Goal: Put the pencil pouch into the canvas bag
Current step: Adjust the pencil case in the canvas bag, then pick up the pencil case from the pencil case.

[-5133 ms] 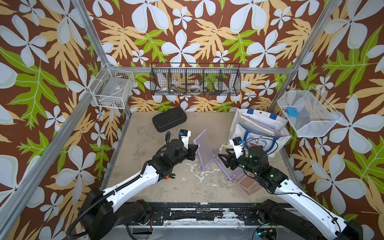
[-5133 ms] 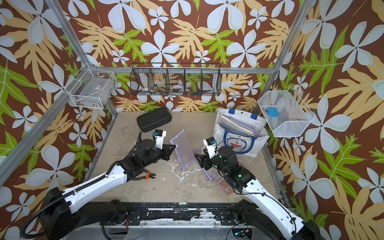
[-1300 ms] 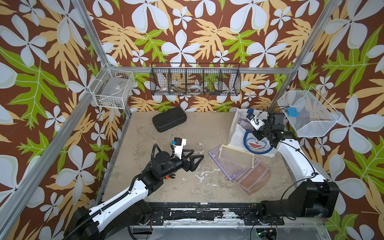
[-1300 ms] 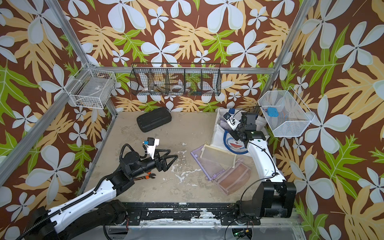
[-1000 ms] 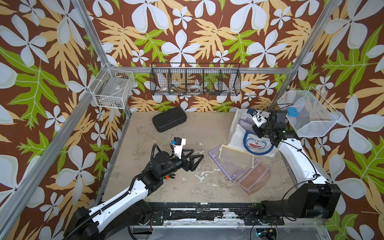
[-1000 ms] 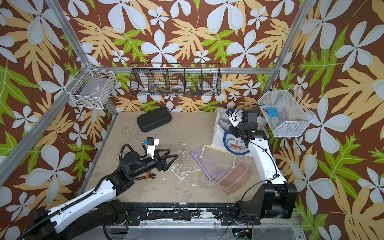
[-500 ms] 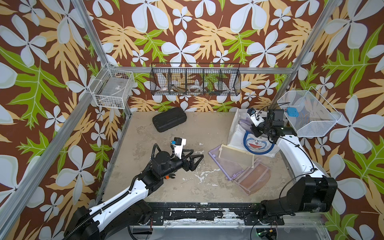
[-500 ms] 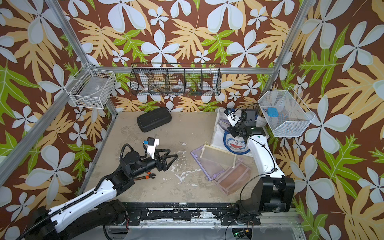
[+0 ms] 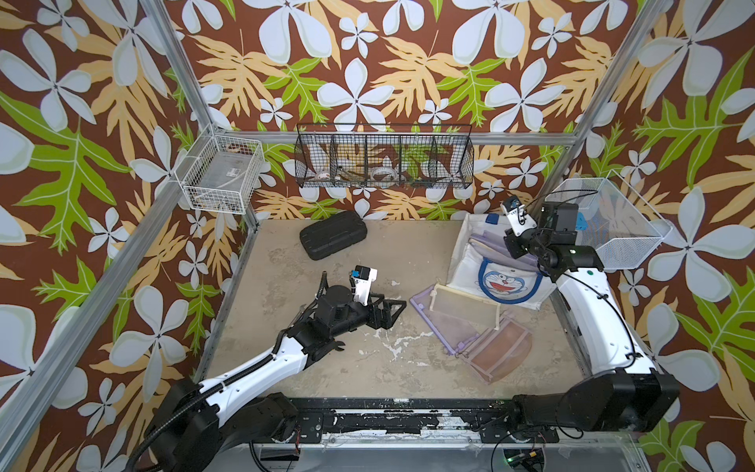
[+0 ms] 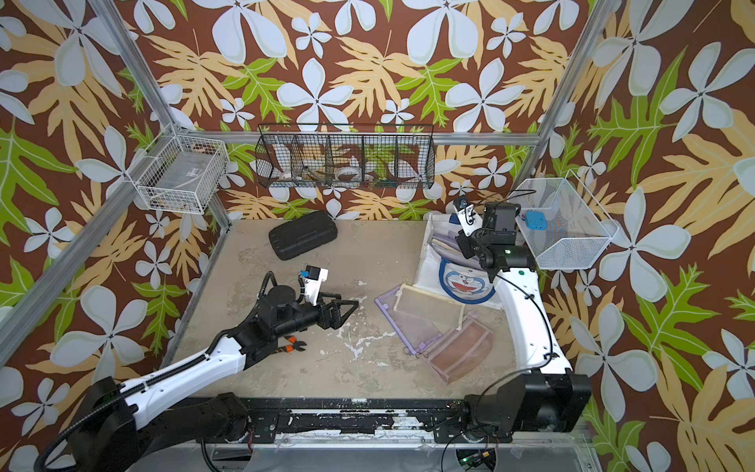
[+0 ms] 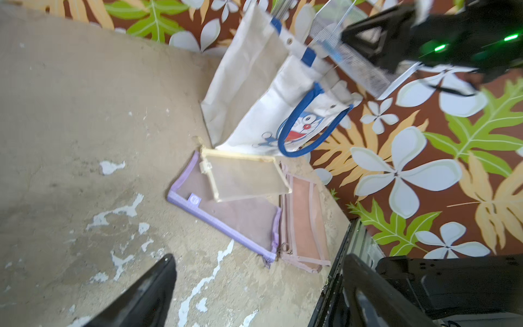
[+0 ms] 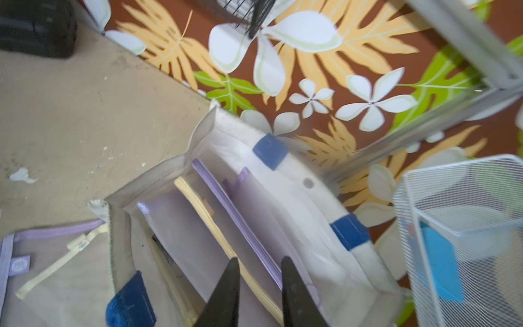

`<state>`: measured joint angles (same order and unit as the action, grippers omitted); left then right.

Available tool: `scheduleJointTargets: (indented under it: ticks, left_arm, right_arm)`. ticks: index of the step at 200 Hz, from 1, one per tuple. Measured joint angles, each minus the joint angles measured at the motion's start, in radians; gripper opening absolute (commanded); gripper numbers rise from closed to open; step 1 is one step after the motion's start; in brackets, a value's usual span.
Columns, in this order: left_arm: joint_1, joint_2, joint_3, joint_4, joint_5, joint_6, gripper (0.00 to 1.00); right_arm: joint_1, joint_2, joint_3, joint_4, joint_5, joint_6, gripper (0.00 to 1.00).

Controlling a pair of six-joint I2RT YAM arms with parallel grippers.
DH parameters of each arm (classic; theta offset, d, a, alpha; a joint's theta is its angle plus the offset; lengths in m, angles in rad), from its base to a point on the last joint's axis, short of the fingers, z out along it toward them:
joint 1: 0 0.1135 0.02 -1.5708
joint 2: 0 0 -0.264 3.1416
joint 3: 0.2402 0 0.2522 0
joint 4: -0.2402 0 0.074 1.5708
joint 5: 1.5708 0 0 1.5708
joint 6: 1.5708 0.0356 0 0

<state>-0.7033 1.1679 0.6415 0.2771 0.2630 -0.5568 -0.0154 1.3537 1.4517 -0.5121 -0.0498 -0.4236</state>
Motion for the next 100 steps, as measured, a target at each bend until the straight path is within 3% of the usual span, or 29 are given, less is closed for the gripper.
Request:
scheduleJointTargets:
  ticks: [25,44,59,100]
  left_arm:
    - [-0.01,0.123,-0.006,-0.011,0.0,-0.05,0.92]
    - [-0.032,0.221,0.0,0.0,0.003,-0.095,0.9]
    - [-0.052,0.307,0.023,0.024,0.003,-0.138,0.88]
    - [-0.078,0.515,0.112,0.101,0.006,-0.271,0.8]
  right_arm:
    - [0.09,-0.074,-0.042,0.034,0.055,0.071,0.5]
    - [0.195,-0.127,-0.14,0.063,0.071,0.113,0.54]
    - [0.256,-0.169,-0.231,0.072,0.064,0.161,0.63]
    - [0.288,-0.286,-0.431,0.099,0.007,0.325,0.67]
